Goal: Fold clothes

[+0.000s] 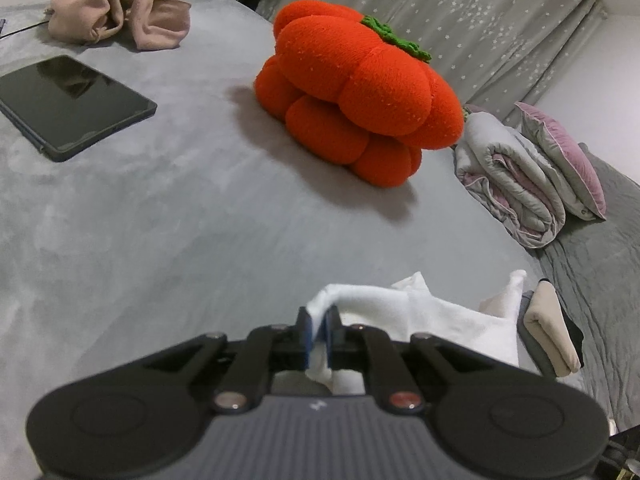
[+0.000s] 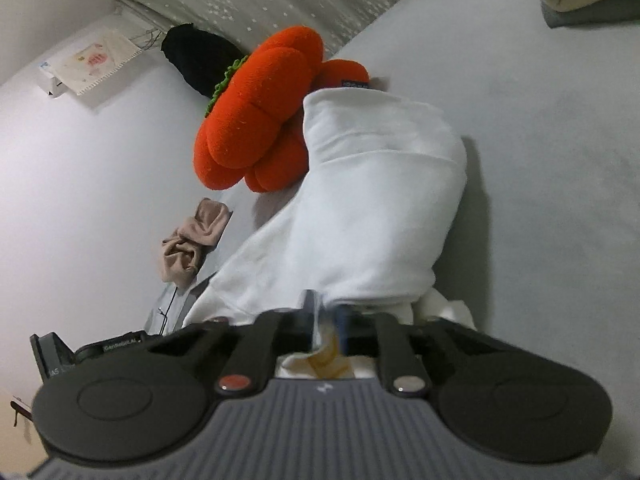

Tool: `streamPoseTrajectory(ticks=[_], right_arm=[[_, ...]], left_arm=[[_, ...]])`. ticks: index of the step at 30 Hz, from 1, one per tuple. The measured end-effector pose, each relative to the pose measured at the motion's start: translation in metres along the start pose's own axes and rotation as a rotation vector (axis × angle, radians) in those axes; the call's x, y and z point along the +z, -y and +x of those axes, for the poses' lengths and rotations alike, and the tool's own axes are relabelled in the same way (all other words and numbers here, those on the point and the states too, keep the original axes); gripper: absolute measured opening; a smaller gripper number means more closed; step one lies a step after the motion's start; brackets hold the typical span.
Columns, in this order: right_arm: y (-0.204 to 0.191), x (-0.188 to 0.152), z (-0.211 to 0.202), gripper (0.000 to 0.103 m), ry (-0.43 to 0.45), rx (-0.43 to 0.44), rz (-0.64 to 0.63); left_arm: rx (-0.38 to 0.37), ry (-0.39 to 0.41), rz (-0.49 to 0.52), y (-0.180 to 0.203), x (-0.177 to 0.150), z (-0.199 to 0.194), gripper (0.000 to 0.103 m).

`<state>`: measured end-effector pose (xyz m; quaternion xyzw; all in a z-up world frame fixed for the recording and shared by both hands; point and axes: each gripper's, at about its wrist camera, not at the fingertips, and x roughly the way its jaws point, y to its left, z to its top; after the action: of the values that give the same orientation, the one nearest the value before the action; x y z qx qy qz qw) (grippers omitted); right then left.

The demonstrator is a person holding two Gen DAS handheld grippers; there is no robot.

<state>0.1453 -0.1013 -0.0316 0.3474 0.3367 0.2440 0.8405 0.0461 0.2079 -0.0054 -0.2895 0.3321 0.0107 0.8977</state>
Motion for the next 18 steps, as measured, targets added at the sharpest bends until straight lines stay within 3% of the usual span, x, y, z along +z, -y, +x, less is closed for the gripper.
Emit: streamPoseTrajectory(ticks=[2, 3, 6, 12, 18], right_arm=[[-0.004, 0.000, -0.005, 0.010, 0.014, 0.035, 0.009], [-0.008, 0.000, -0.009, 0.010, 0.020, 0.055, 0.009], [-0.020, 0.000, -0.020, 0.010, 0.025, 0.107, -0.009], [-0.047, -0.009, -0.036, 0.010, -0.010, 0.196, -0.092], [-0.069, -0.038, -0.036, 0.010, -0.132, 0.243, -0.197]], left_arm=[[-0.007, -0.004, -0.001, -0.001, 0.000, -0.001, 0.007], [-0.013, -0.009, -0.001, -0.002, 0.001, -0.002, 0.013], [-0.046, -0.036, -0.002, -0.003, 0.001, -0.004, 0.044], [-0.099, -0.088, -0.009, -0.007, 0.000, -0.007, 0.060], [-0.103, -0.129, -0.019, -0.010, -0.005, -0.001, 0.068]])
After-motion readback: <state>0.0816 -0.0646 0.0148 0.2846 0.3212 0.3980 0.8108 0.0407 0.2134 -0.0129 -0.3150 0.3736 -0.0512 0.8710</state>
